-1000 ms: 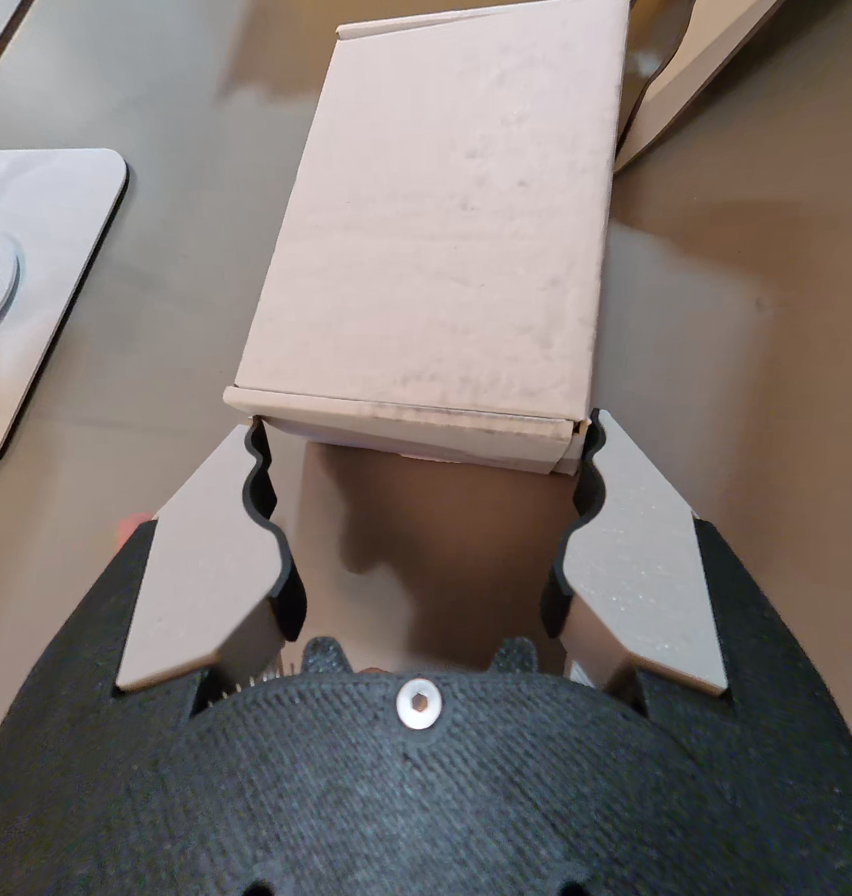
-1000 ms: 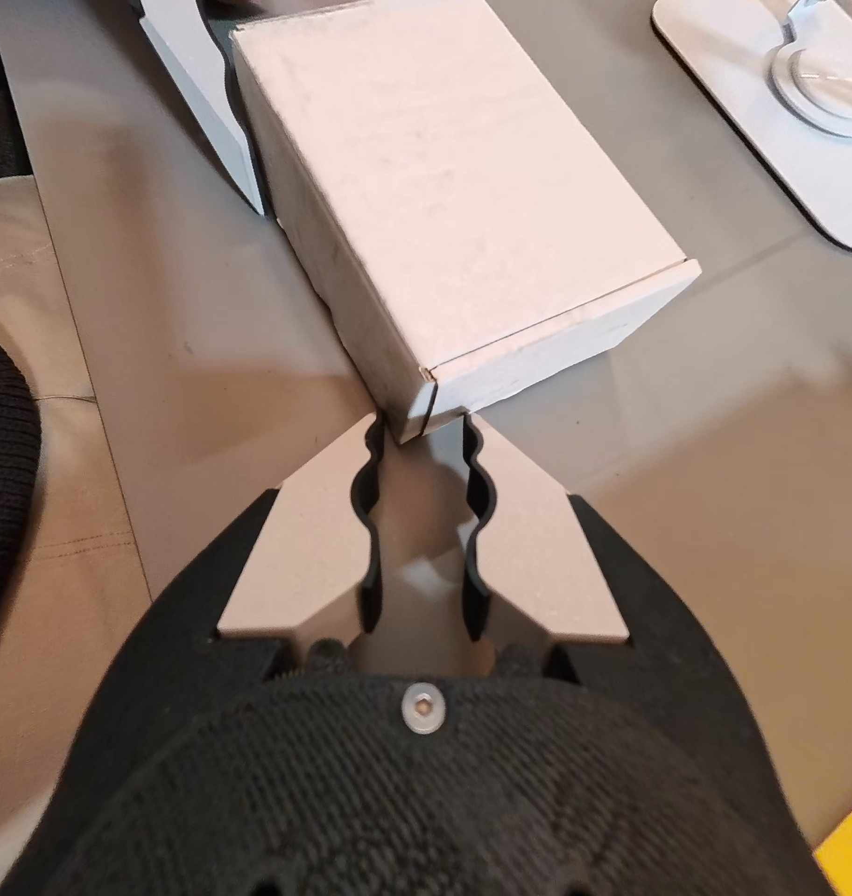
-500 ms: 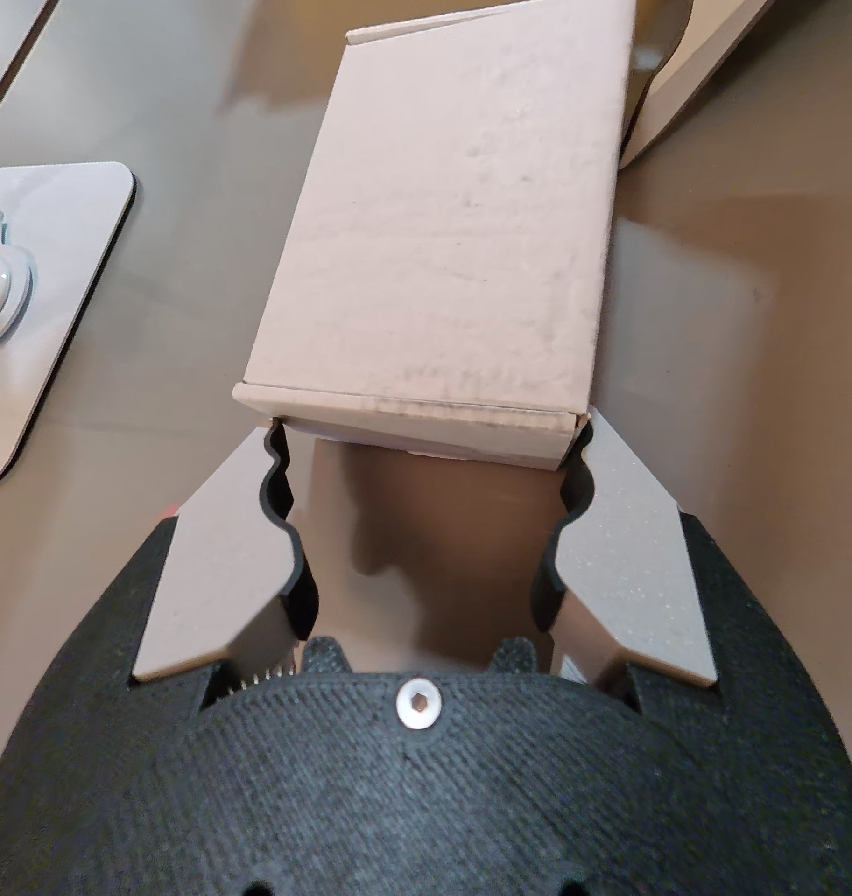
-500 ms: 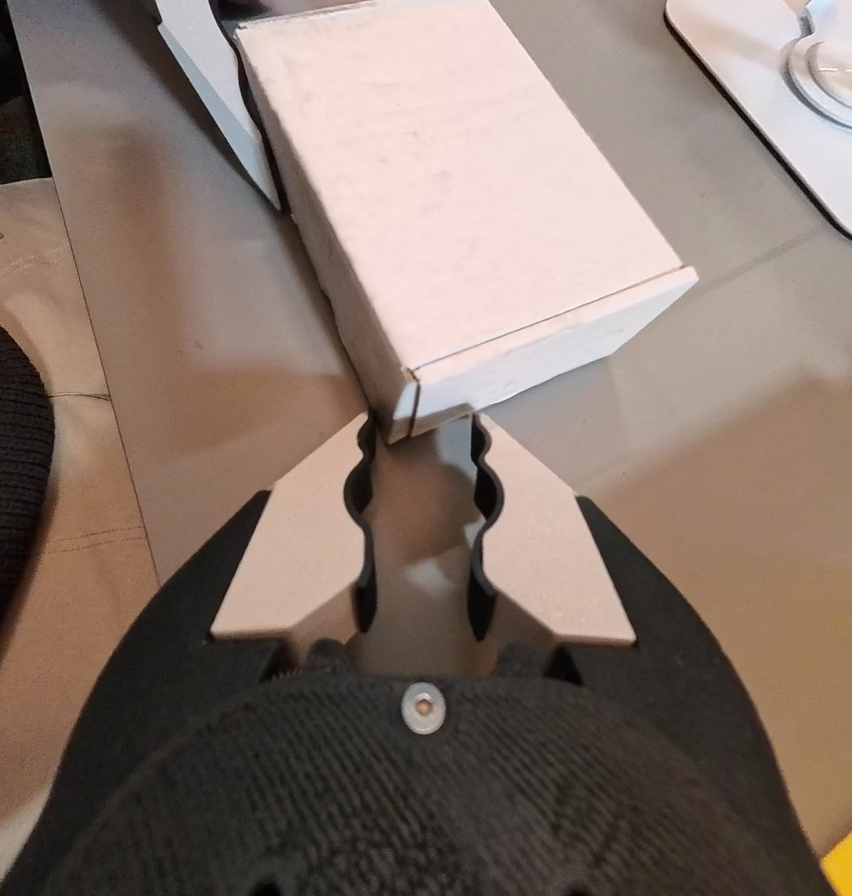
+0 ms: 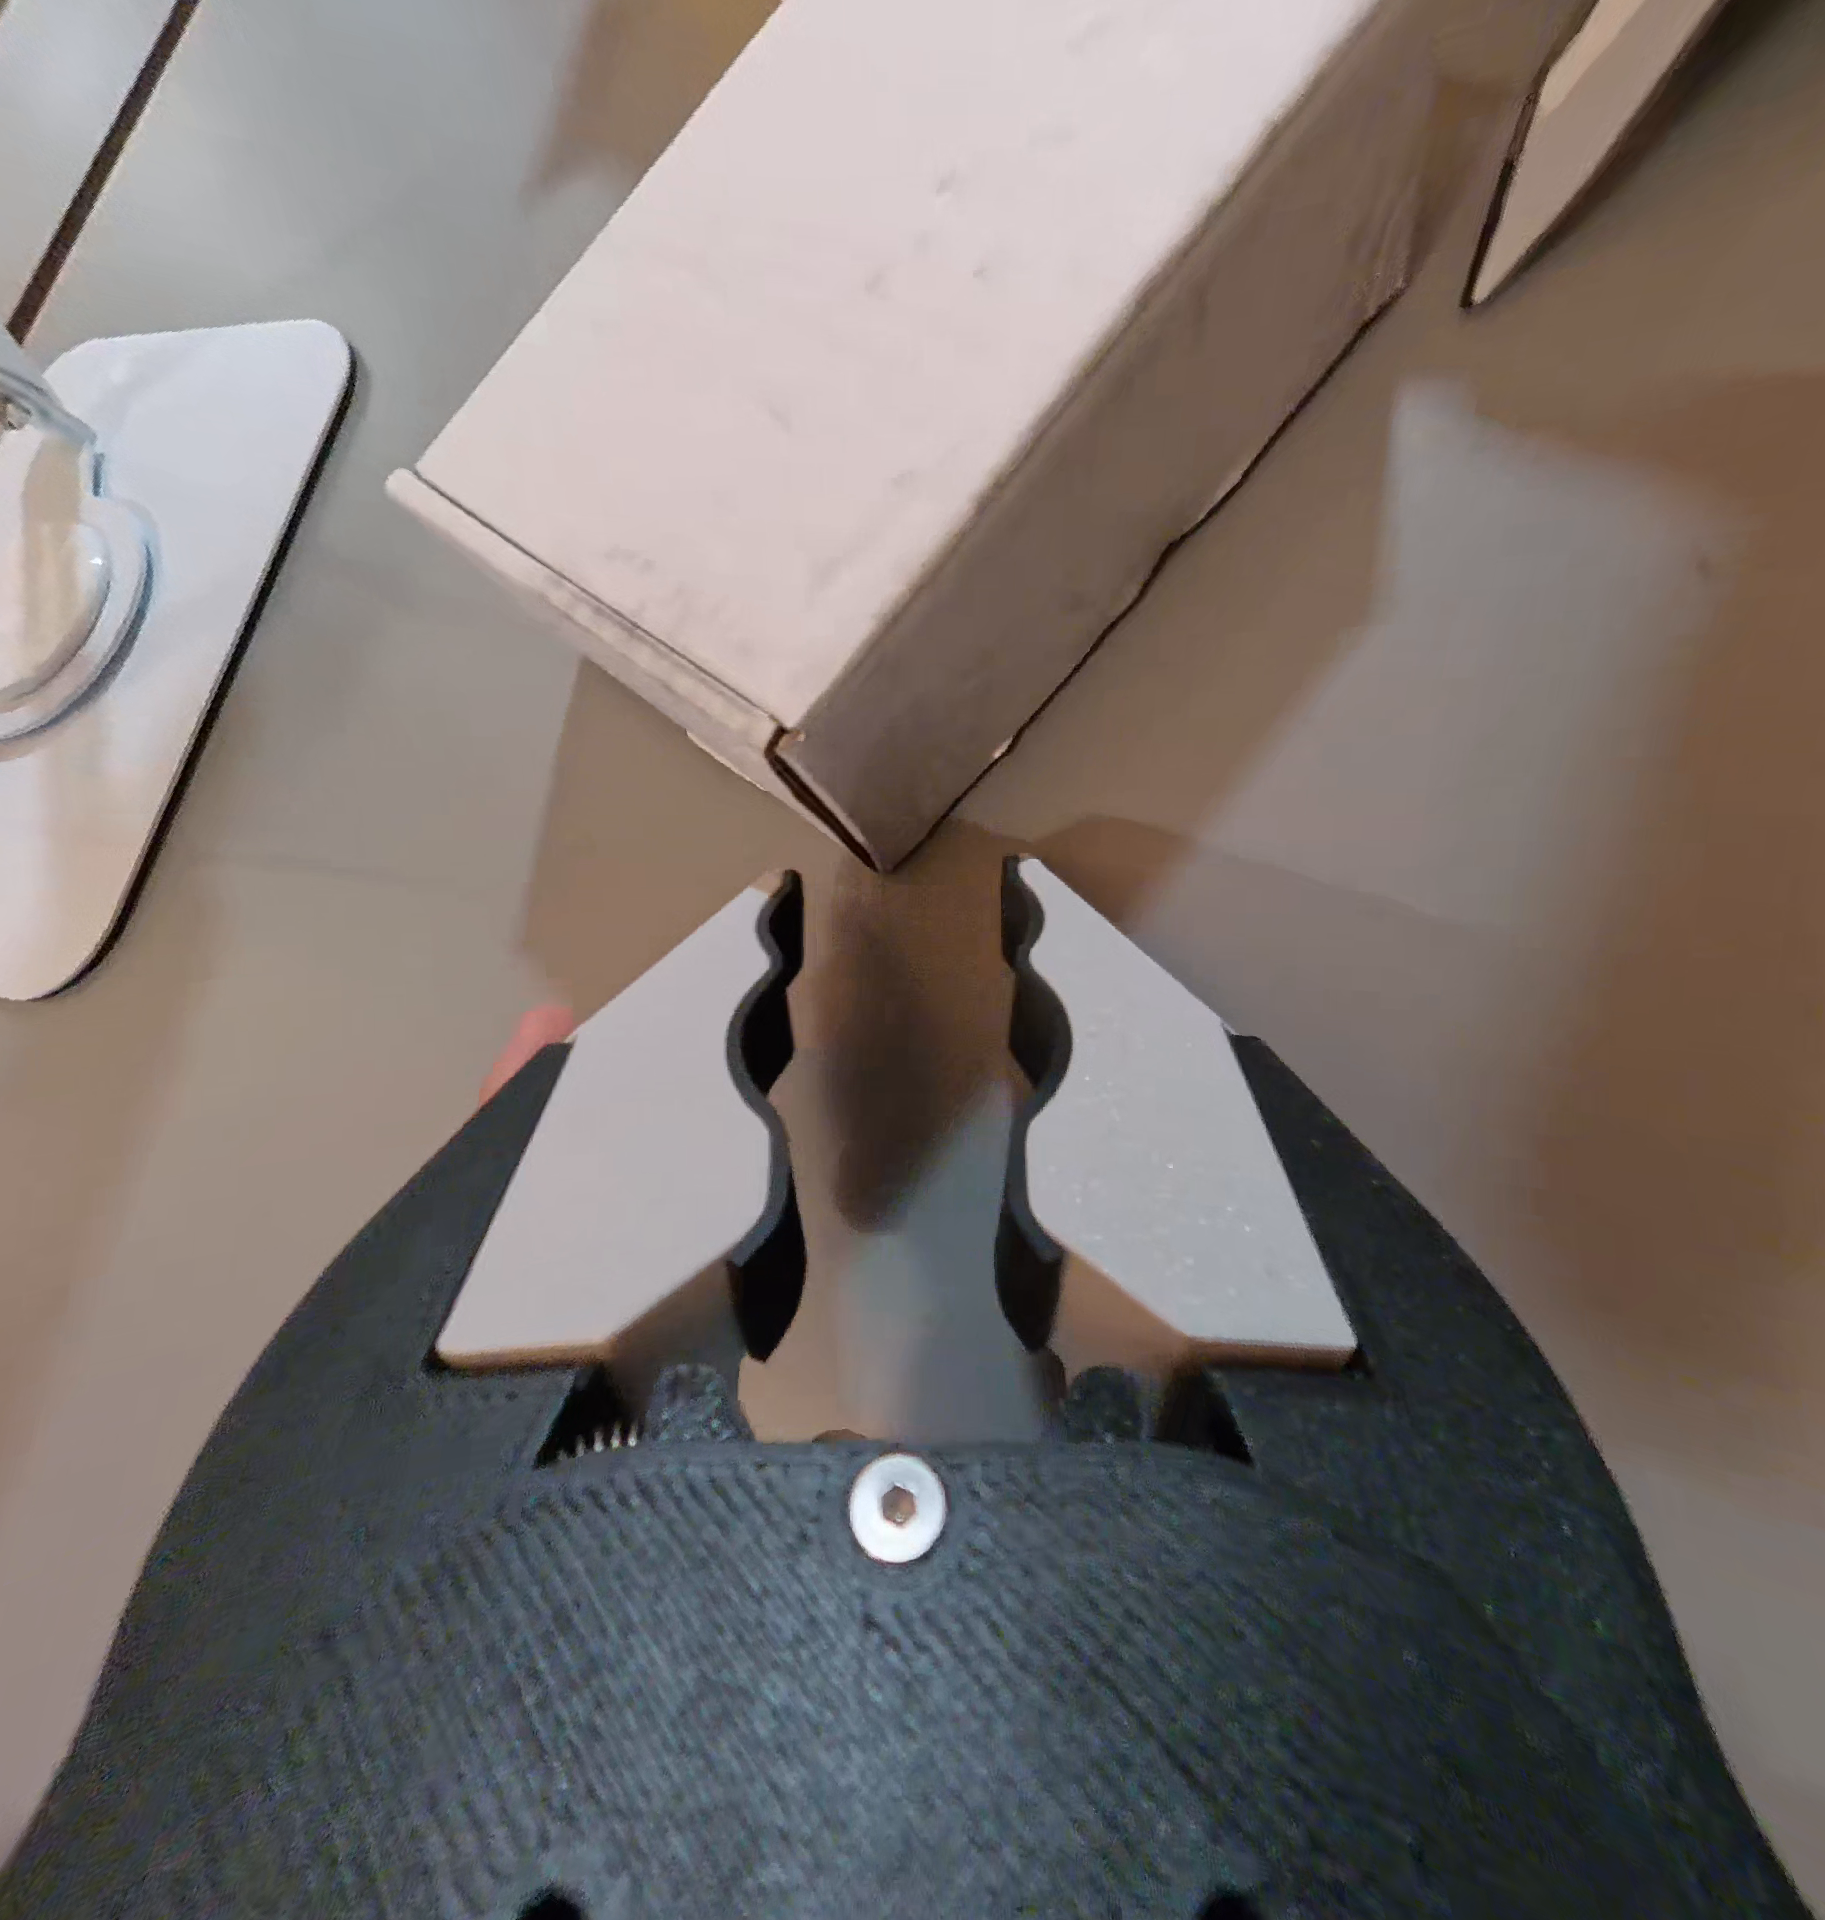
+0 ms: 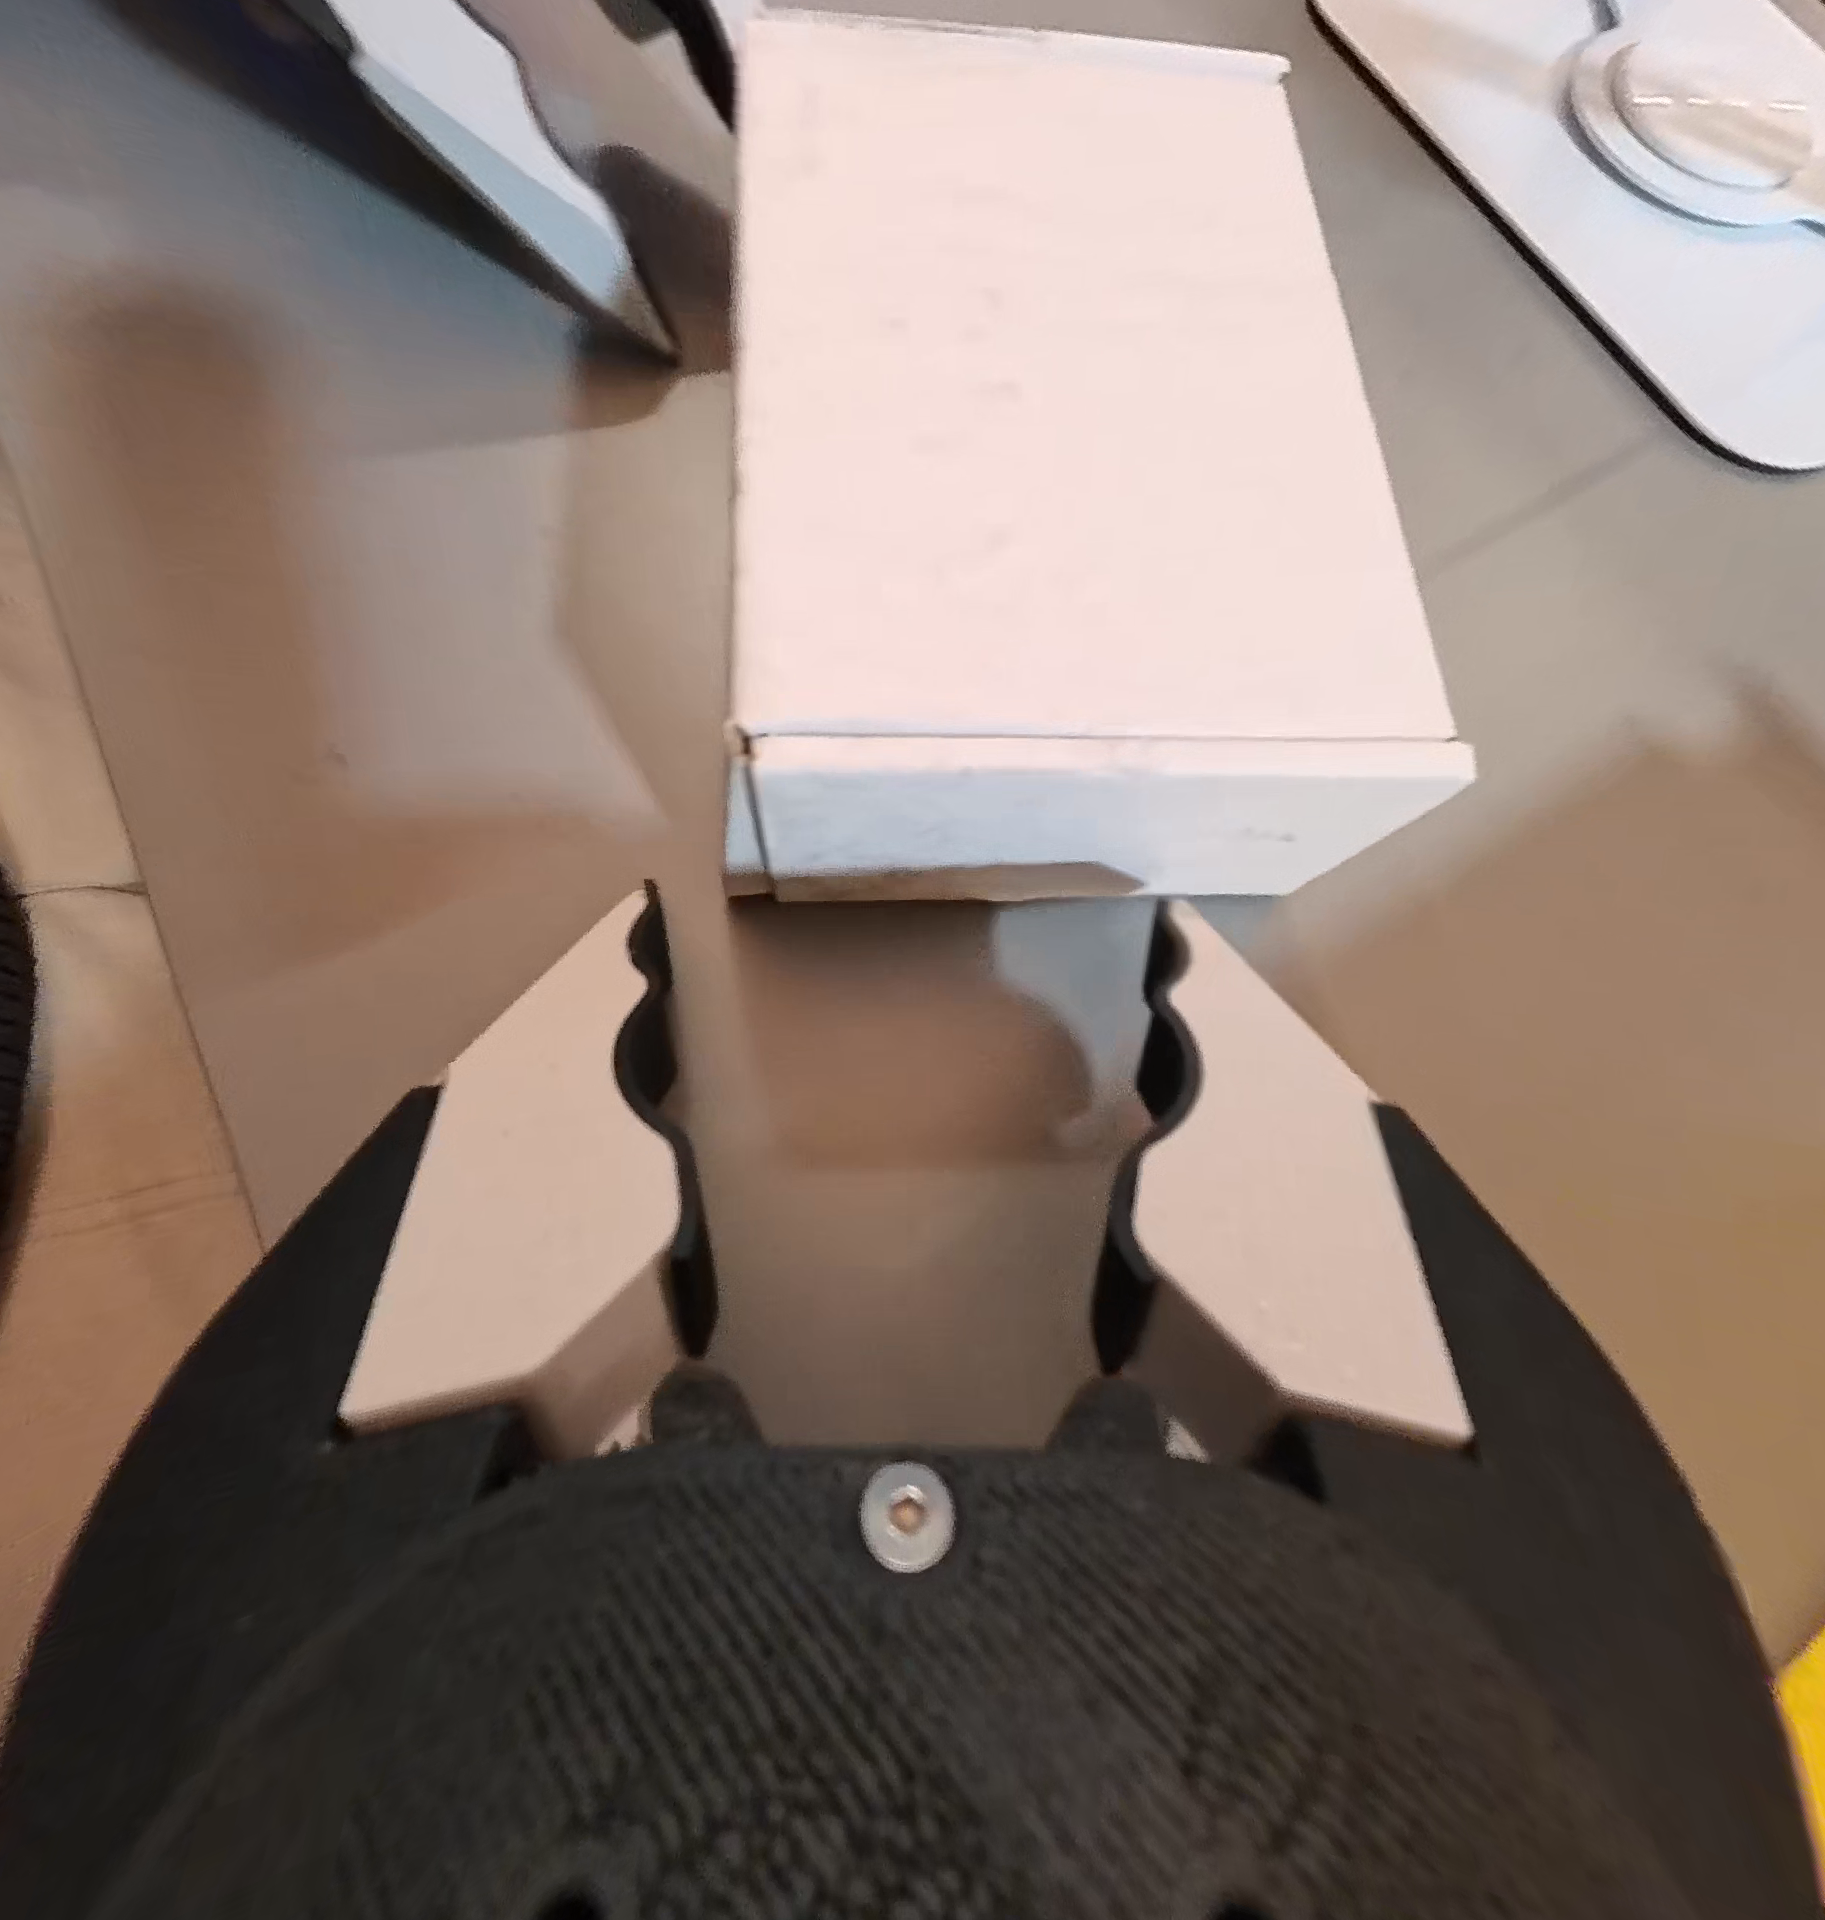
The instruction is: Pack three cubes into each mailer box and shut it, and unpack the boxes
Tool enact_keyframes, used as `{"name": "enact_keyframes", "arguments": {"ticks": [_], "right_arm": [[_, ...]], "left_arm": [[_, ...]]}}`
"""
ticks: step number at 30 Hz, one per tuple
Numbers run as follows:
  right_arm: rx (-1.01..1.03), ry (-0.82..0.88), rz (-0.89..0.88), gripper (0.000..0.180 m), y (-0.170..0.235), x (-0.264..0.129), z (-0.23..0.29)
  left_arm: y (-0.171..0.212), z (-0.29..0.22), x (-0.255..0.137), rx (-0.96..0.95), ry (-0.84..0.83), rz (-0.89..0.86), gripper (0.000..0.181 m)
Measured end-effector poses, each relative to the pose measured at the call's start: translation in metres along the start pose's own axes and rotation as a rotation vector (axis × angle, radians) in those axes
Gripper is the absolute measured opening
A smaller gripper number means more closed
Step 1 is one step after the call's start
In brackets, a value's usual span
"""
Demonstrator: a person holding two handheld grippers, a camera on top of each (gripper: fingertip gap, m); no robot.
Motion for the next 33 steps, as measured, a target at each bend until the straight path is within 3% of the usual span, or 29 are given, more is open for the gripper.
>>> {"name": "enact_keyframes", "arguments": {"ticks": [3, 8, 12, 23, 33], "right_arm": [[0.036, 0.067, 0.016, 0.119, 0.001, 0.002, -0.007], [0.049, 0.085, 0.035, 0.145, -0.003, 0.011, -0.018], [0.031, 0.049, 0.035, 0.146, -0.008, 0.02, -0.022], [0.022, -0.001, 0.034, 0.125, -0.01, 0.022, -0.019], [0.016, 0.005, 0.047, 0.123, -0.011, 0.02, -0.016]], "left_arm": [[0.0, 0.001, -0.002, -0.027, 0.061, -0.017, 0.055], [-0.001, 0.002, 0.0, -0.037, 0.068, -0.007, 0.057], [-0.002, 0.003, 0.002, -0.041, 0.071, -0.006, 0.057], [-0.006, -0.005, 0.005, 0.014, 0.029, -0.015, 0.048], [-0.006, -0.007, 0.004, 0.026, 0.001, -0.013, 0.046]]}}
Point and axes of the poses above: each gripper's, where its closed fingertips meet, x out along the fingers, y out of its underside, z = x × y across the jaws, the point moved 10 cm from there along -x, back along the fingers, and after that the axes turned 5 degrees about -z, right-handed, at the moved point
